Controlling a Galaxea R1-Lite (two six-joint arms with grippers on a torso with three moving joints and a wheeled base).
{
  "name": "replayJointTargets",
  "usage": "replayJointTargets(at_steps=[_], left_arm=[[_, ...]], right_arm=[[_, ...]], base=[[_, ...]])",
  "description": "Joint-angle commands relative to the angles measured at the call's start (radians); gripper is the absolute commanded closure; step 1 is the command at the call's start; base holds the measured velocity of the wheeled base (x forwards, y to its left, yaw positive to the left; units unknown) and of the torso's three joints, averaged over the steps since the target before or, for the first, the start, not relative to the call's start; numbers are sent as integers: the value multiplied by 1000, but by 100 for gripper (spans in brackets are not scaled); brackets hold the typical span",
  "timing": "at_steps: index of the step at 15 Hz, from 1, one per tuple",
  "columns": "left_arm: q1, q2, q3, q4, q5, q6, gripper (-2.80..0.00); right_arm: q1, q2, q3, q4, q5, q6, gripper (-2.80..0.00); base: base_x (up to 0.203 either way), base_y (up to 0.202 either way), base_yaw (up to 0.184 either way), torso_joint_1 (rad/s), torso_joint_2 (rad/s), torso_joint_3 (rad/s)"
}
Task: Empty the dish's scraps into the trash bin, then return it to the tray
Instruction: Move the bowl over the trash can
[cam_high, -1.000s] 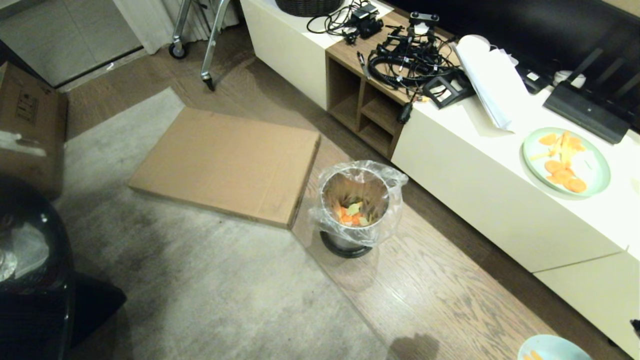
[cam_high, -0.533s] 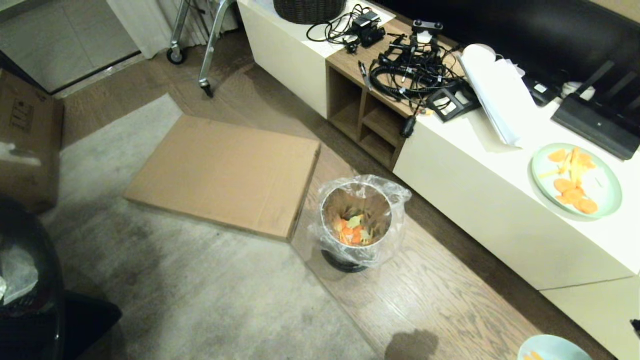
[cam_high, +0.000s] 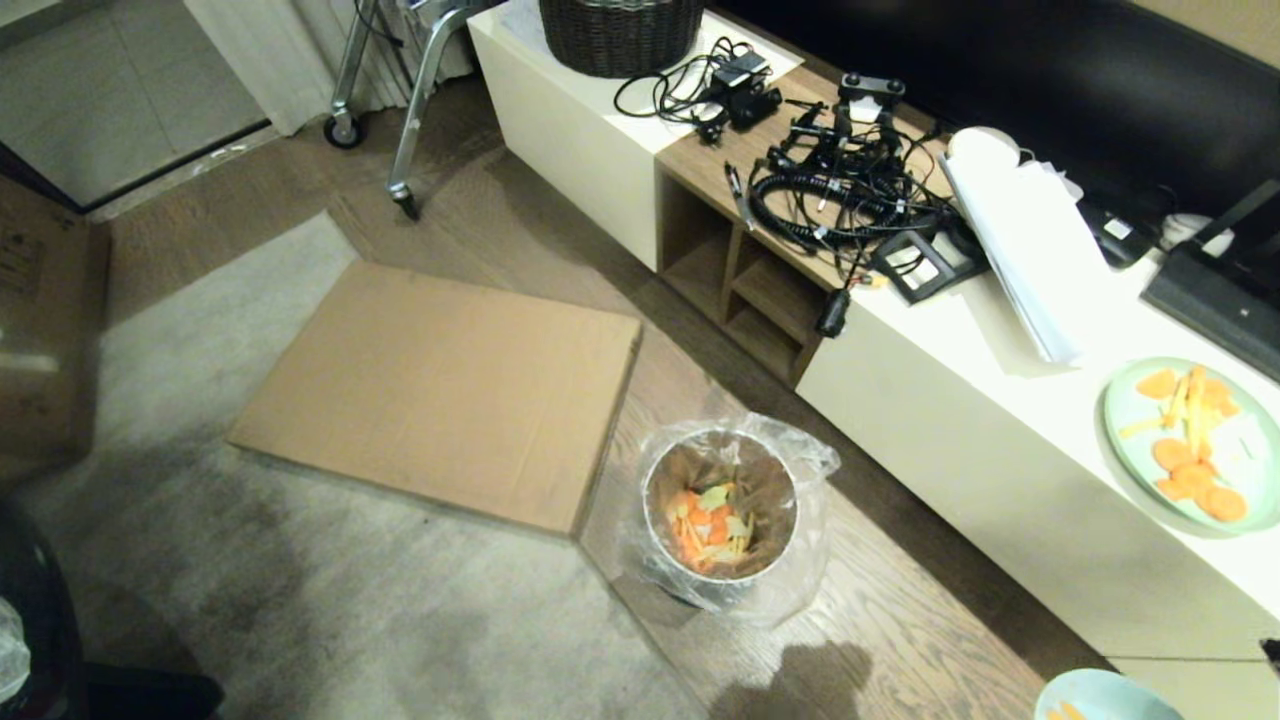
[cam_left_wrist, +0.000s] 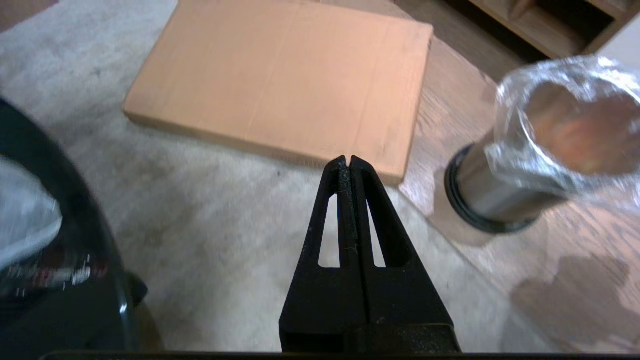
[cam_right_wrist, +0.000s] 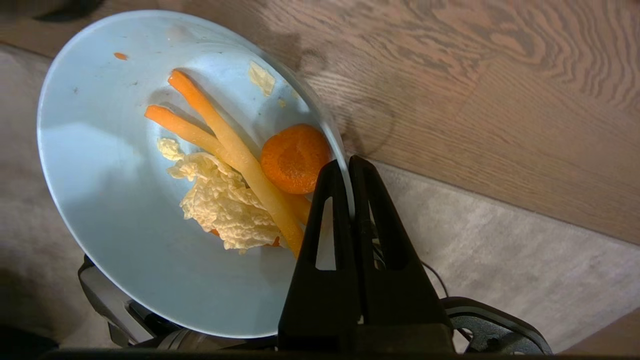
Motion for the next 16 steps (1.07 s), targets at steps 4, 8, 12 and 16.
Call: replayJointTargets(at_steps=[4,8,12,16], left_arm=[[0,0,0,0,1,-2,0],[0,0,0,0,1,-2,0],[0,0,0,0,1,-3,0],[0,0,0,0,1,-3,0]], right_arm=[[0,3,0,-15,-1,2,0],[1,6,-11,-18,-1,0,0],[6,53,-103,-3,4,-79,0],[59,135,-222,-2,1,-176,0]], base=[[58,0,1,5,0,0],[0,0,0,0,0,0],[0,0,0,0,0,0],[0,0,0,0,0,0]])
